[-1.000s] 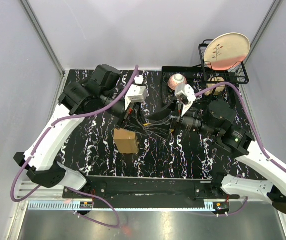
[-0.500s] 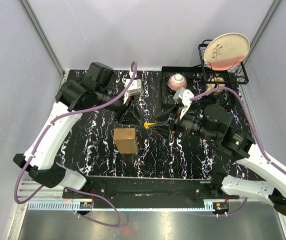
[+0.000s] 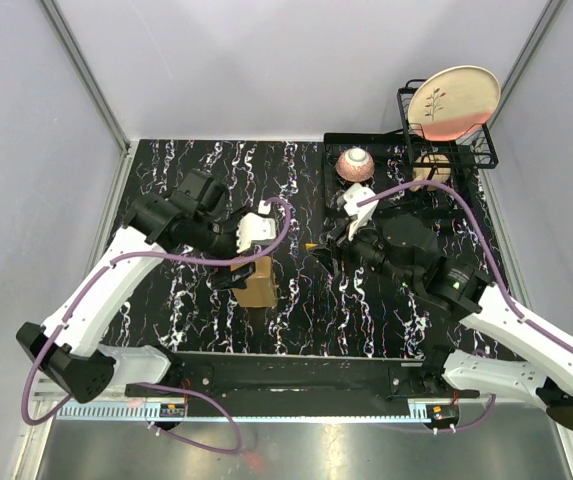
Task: Unpack the express box
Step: Pick up the express box from the center of the board.
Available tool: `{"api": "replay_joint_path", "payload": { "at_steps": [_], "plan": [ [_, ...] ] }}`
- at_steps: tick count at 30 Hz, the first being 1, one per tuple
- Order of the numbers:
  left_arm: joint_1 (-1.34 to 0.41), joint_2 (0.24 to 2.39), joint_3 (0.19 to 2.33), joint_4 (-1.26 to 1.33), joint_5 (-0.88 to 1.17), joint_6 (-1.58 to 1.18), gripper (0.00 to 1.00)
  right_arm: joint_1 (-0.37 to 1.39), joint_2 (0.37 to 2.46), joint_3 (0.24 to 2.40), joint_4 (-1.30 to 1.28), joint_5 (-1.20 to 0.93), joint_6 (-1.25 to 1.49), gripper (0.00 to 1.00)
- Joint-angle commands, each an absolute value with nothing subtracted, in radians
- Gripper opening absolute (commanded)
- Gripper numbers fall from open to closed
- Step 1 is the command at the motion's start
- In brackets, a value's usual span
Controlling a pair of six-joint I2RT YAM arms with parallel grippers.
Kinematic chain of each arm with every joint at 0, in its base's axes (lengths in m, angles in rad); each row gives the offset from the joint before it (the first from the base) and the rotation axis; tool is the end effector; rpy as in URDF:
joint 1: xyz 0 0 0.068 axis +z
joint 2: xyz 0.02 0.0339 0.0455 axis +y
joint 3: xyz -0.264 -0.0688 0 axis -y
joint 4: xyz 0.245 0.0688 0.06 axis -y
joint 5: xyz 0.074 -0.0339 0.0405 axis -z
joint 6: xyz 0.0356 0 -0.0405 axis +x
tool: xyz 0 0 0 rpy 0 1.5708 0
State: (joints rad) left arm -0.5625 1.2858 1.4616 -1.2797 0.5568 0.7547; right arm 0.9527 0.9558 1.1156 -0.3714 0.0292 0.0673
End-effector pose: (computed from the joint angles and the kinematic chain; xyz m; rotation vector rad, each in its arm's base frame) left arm 0.1790 -0.1351 0.3757 1.6982 1.9112 -0.6675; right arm 0.1209 0.1682 0.4043 -0.7677 1.6700 0.7015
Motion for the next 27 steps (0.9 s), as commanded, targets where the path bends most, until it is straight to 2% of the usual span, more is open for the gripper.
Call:
{"api": "replay_joint_path", "payload": {
  "at_steps": [1,13,27],
  "plan": [
    [-0.560,1.229,1.416,-1.177,0.469,0.874,0.99,0.951,0.937,1.040,-0.278,0.129,0.071,0.00],
    [-0.560,1.143,1.200,-0.925,0.428,0.873,0.99,0.951,0.924,1.008,-0.230,0.091,0.104,0.00],
    [-0.560,1.201,1.197,-0.904,0.442,0.844,0.99,0.951,0.905,0.997,-0.229,0.063,0.117,0.00]
  ]
}}
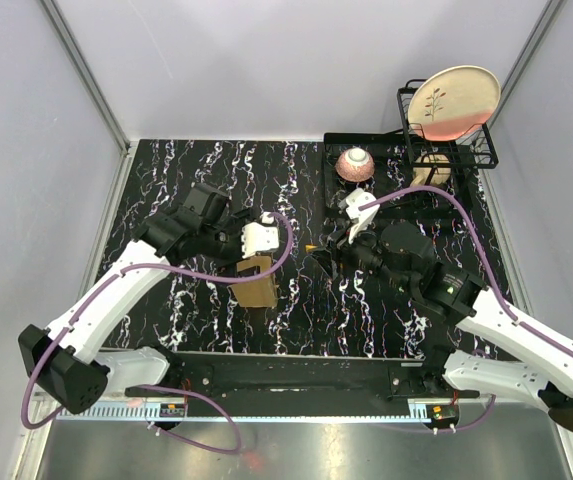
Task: Unpack the express box
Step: Pick up the express box from the center of the board.
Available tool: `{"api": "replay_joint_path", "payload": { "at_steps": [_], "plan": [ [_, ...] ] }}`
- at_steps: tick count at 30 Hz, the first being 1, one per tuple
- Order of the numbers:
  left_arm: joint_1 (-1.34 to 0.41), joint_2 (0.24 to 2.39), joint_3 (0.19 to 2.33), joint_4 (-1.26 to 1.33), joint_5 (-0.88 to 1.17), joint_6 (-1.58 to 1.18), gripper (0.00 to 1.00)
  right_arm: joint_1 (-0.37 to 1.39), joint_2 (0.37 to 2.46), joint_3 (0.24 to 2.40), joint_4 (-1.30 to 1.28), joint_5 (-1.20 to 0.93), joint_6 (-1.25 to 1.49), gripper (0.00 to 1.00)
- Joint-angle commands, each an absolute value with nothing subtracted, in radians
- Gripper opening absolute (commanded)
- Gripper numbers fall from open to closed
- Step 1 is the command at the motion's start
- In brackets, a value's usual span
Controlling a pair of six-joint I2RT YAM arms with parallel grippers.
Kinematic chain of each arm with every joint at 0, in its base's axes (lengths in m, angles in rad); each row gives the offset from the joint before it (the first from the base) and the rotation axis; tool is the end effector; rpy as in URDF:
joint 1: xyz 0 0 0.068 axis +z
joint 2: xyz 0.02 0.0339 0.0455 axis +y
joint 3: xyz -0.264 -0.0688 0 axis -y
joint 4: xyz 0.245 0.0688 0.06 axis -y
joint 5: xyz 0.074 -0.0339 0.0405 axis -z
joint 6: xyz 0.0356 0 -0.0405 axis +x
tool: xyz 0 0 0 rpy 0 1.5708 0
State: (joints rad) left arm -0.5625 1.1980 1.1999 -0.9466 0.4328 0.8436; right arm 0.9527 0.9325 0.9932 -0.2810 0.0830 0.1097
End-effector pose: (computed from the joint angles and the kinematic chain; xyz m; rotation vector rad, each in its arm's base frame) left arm 0.1875 -0.1358 0.3337 1.7062 1.7453 -0.4195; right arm 0.1244 0.1698 0.3764 -0.6978 1.7060 0.6814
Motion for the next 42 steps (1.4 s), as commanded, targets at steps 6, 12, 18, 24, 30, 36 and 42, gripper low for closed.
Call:
{"api": "replay_joint_path", "payload": {
  "at_steps": [6,12,18,24,30,36,42],
  "plan": [
    [-0.560,1.239,1.216,-0.988,0.462,0.868,0.99,0.951,0.911,1.000,-0.235,0.063,0.112,0.00],
    [-0.558,1.282,1.232,-1.057,0.474,0.893,0.99,0.946,0.917,1.003,-0.233,0.061,0.112,0.00],
    [-0.543,1.287,1.178,-1.020,0.476,0.890,0.99,0.945,0.923,0.999,-0.233,0.057,0.113,0.00],
    [-0.525,1.295,1.129,-0.974,0.471,0.900,0.99,0.942,0.931,0.997,-0.233,0.054,0.115,0.00],
    [-0.488,1.328,1.103,-0.928,0.509,0.917,0.99,0.939,0.936,0.985,-0.218,0.052,0.123,0.00],
    [-0.466,1.385,1.112,-0.943,0.578,0.956,0.96,0.939,0.936,0.948,-0.190,0.058,0.143,0.00],
    [-0.463,1.439,1.152,-0.989,0.609,0.951,0.68,0.937,0.922,0.939,-0.184,0.064,0.153,0.00]
  ]
}}
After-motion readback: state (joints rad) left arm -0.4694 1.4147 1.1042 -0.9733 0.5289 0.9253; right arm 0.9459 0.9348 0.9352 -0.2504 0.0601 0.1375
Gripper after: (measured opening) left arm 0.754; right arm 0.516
